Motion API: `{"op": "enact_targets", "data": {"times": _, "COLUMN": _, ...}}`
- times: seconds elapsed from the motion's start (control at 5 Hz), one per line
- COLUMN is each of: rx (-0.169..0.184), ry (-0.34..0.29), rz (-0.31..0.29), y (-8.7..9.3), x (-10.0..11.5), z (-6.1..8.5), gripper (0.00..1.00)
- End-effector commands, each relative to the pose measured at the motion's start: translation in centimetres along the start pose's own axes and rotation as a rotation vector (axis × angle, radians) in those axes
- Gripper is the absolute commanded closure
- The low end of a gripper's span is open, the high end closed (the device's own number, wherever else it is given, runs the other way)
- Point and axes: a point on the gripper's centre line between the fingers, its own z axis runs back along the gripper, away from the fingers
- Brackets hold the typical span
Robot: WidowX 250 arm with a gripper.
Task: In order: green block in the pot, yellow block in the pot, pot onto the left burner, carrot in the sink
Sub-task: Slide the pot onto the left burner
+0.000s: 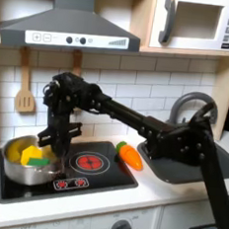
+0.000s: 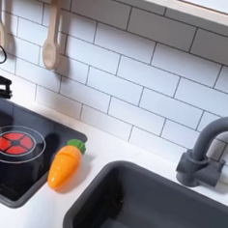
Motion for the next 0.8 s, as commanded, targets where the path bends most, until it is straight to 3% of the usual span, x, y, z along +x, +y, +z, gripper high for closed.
{"op": "enact_targets", "data": {"times": 0.0, "rx": -0.002, "ry": 0.002, "rz": -0.015, "y": -0.54, "x": 0.20, "z": -0.32, "gripper": 1.00}}
{"op": "enact_targets", "data": {"times": 0.4, "rx": -0.001, "ry": -0.009, "rz": -0.015, "y": -0.43, "x": 0.46, "z": -0.04, "gripper": 1.00}}
{"op": "enact_targets", "data": {"times": 0.6, "rx": 0.004, "ry": -0.016, "rz": -0.027, "y": -0.62, "x": 0.04, "z": 0.40, "gripper": 0.00}}
